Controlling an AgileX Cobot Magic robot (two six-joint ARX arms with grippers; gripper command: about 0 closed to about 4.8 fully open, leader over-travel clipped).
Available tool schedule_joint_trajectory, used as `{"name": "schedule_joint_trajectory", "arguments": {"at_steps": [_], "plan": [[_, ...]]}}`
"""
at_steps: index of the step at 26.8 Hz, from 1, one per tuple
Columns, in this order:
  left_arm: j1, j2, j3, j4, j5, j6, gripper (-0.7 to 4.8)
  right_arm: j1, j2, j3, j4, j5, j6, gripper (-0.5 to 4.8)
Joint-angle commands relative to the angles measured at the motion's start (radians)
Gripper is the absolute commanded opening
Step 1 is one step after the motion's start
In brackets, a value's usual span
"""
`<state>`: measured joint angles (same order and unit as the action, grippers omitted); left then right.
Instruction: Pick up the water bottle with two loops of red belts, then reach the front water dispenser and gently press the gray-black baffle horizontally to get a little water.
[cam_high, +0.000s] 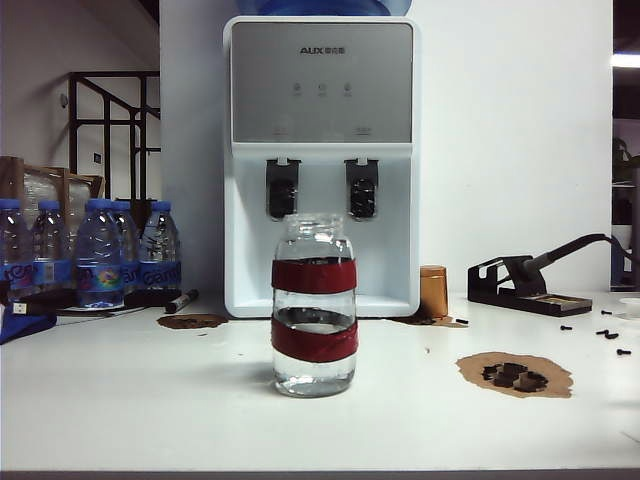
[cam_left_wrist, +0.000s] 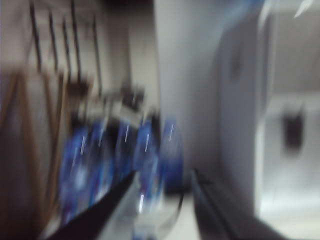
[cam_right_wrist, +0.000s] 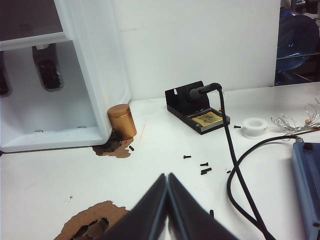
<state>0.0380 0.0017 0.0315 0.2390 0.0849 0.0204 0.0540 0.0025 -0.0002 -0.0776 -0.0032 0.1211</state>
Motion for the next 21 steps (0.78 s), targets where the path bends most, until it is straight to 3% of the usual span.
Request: {"name": "schedule_joint_trajectory", "arguments": {"at_steps": [1, 4, 7, 9, 13, 16, 18, 19, 21], "plan": [[0.001, 0.005, 0.09, 0.051, 0.067, -0.08, 1.58, 0.001, 0.0, -0.004, 0.013, -0.004, 0.003, -0.02], [0.0, 0.019, 0.212, 0.017, 0.122, -0.209, 1.58, 0.001, 0.0, -0.004, 0.042, -0.052, 0.027, -0.02], [0.0, 0.063, 0.288, 0.019, 0.209, -0.229, 1.58, 0.001, 0.0, -0.003, 0.219, -0.145, 0.143, -0.02], [0.0, 0.114, 0.339, 0.022, 0.212, -0.257, 1.58, 0.0, 0.001, 0.023, 0.294, -0.237, 0.258, -0.03], [0.0, 0.246, 0.445, 0.032, 0.262, -0.314, 1.58, 0.0, 0.004, 0.127, 0.196, -0.365, 0.242, -0.03], [0.0, 0.373, 0.547, 0.03, 0.363, -0.324, 1.58, 0.0, 0.115, 0.313, 0.061, -0.483, 0.143, -0.03], [0.0, 0.455, 0.59, 0.03, 0.431, -0.383, 1.6, 0.0, 0.248, 0.459, 0.002, -0.555, 0.106, -0.03], [-0.006, 0.497, 0.594, 0.041, 0.459, -0.427, 2.17, 0.0, 0.321, 0.539, -0.042, -0.582, 0.092, -0.03], [-0.033, 0.555, 0.594, 0.053, 0.475, -0.448, 3.86, 0.0, 0.4, 0.632, -0.115, -0.611, 0.047, 0.06]]}}
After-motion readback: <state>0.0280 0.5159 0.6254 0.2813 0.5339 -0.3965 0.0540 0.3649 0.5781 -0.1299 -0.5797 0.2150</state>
